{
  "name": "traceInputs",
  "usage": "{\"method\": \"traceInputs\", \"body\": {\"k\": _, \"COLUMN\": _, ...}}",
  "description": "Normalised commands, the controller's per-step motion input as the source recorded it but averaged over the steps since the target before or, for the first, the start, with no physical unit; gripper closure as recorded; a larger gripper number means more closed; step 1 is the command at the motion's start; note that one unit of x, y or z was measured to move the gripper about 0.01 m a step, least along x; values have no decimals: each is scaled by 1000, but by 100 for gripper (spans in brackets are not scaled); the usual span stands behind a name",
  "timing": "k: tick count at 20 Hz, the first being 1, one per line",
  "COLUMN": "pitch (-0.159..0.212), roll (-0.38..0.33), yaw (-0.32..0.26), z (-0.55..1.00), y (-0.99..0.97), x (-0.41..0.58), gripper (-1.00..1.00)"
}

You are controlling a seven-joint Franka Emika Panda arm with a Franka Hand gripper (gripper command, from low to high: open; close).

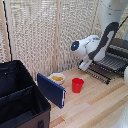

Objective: Gently stretch your hand towards the oven tray's handle, obtaining a firm grip, and draw it cautiously out of the oven. Transition your grip to the hot dog bowl, gingerly seizing the edge, and elevate it from the surface. Hover the bowl over the tray, delicately lower it, and temper your grip, establishing the bowl's equilibrium.

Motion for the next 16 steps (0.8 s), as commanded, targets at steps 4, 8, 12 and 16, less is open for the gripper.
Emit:
{"method": "traceInputs", "body": {"k": 4, "pitch": 0, "roll": 32, "yaw": -195, "z": 739, "y": 140, "x": 290, "gripper": -100}}
{"method": "traceInputs", "body": {"k": 8, "pitch": 0, "roll": 57, "yaw": -219, "z": 651, "y": 206, "x": 227, "gripper": -100}}
{"method": "traceInputs", "body": {"k": 12, "pitch": 0, "roll": 171, "yaw": -243, "z": 458, "y": 206, "x": 76, "gripper": -100}}
{"method": "traceInputs", "body": {"k": 16, "pitch": 3, "roll": 226, "yaw": -239, "z": 334, "y": 198, "x": 77, "gripper": -100}}
